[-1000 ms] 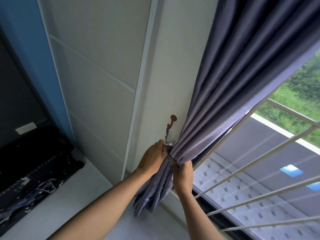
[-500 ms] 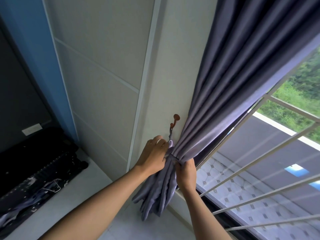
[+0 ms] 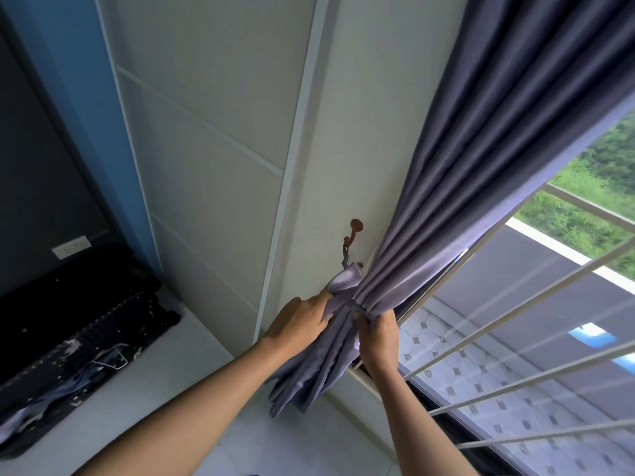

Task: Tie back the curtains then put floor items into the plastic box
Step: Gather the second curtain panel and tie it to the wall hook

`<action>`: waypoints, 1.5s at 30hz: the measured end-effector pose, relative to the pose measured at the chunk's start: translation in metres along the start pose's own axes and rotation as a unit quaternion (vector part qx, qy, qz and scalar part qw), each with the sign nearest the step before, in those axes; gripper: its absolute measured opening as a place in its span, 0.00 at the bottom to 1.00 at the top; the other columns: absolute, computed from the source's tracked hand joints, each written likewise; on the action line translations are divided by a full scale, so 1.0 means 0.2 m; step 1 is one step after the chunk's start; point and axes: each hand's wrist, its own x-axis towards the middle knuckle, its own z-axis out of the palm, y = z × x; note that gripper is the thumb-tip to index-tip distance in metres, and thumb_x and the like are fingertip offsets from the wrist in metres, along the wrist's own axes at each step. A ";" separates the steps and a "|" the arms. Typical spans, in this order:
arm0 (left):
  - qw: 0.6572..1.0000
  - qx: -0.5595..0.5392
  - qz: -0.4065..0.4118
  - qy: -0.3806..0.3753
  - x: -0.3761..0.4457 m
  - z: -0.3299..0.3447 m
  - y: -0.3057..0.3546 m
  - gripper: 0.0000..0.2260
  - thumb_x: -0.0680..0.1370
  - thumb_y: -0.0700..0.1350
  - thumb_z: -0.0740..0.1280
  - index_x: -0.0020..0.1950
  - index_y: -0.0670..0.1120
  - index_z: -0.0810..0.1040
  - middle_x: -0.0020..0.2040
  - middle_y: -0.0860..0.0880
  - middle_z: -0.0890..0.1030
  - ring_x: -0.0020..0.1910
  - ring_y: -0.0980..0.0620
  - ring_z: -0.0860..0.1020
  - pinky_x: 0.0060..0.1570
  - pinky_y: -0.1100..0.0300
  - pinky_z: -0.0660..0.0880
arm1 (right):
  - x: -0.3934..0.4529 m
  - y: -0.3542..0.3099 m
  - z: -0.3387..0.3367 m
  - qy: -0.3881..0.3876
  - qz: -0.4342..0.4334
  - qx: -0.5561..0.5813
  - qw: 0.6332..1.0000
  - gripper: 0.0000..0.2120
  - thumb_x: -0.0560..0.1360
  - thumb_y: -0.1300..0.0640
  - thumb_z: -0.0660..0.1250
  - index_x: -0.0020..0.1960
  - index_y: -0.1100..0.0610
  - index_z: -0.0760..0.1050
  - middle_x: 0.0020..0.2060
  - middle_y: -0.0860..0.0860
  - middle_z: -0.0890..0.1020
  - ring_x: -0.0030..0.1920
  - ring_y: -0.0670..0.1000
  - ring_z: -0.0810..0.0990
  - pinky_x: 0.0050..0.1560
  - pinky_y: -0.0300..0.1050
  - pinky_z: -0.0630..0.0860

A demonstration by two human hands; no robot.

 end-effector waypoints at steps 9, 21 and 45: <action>0.991 0.014 0.044 0.124 -0.14 0.09 0.03 0.15 0.76 0.40 0.55 0.60 0.43 0.75 0.45 0.48 0.80 0.40 0.48 0.78 0.43 0.56 0.78 | -0.02 -0.03 0.01 -0.009 0.017 -0.013 1.000 0.10 0.74 0.65 0.64 0.53 0.55 0.71 0.47 0.48 0.73 0.44 0.49 0.71 0.35 0.34 0.67; 0.998 -0.060 0.013 0.008 -0.35 0.34 0.12 0.26 0.77 0.41 0.56 0.75 0.43 0.56 0.73 0.44 0.69 0.71 0.48 0.65 0.63 0.52 0.72 | -0.01 0.02 -0.08 -0.129 0.217 0.198 0.947 0.26 0.65 0.49 0.66 0.60 0.58 0.70 0.50 0.49 0.79 0.52 0.51 0.79 0.49 0.47 0.78; 0.972 -0.154 -0.040 0.174 -0.10 0.39 0.22 0.27 0.73 0.45 0.70 0.71 0.42 0.68 0.65 0.46 0.74 0.60 0.48 0.72 0.60 0.55 0.70 | 0.01 -0.10 -0.39 -0.237 0.056 -0.128 0.961 0.19 0.75 0.66 0.62 0.62 0.52 0.73 0.54 0.48 0.84 0.53 0.53 0.82 0.48 0.45 0.75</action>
